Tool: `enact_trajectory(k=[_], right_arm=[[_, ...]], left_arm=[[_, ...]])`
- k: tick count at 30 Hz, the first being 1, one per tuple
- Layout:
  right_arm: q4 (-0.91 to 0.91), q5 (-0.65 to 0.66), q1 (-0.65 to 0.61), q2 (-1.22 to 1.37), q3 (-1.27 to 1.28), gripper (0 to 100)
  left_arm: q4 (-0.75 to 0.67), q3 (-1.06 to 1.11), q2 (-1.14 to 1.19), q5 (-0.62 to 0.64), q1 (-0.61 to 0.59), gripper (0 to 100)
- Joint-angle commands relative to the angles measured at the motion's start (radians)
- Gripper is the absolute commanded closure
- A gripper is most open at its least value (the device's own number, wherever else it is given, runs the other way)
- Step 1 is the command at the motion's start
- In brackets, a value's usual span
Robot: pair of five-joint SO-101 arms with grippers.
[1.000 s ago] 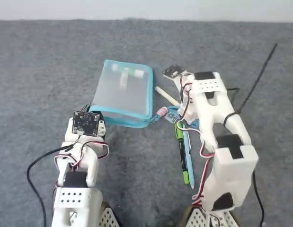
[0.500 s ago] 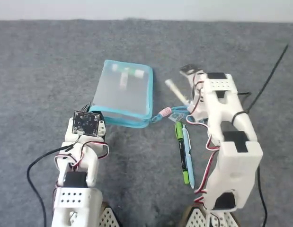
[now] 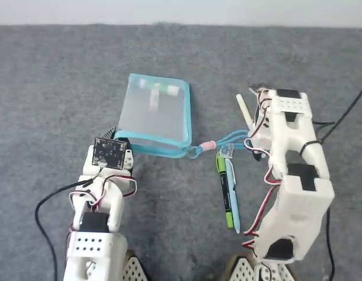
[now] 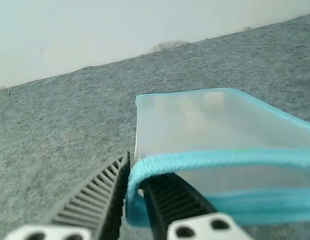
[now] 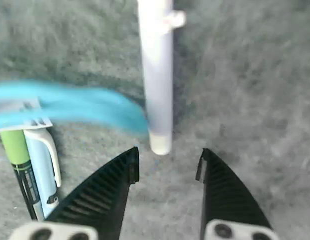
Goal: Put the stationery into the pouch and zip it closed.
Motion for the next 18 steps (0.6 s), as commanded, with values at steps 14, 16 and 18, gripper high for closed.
enact_trajectory(k=[14,16,18], right_arm=[[-0.012,-0.025,-0.022,-0.093,-0.144,80.8],[-0.042,-0.026,-0.021,-0.047,-0.144,80.8],[-0.062,-0.026,-0.027,-0.01,-0.144,80.8]], left_arm=[[-0.035,-0.021,0.005,-0.003,0.014,99],[-0.035,-0.021,0.005,-0.003,0.014,99],[-0.035,-0.021,0.005,-0.003,0.014,99]])
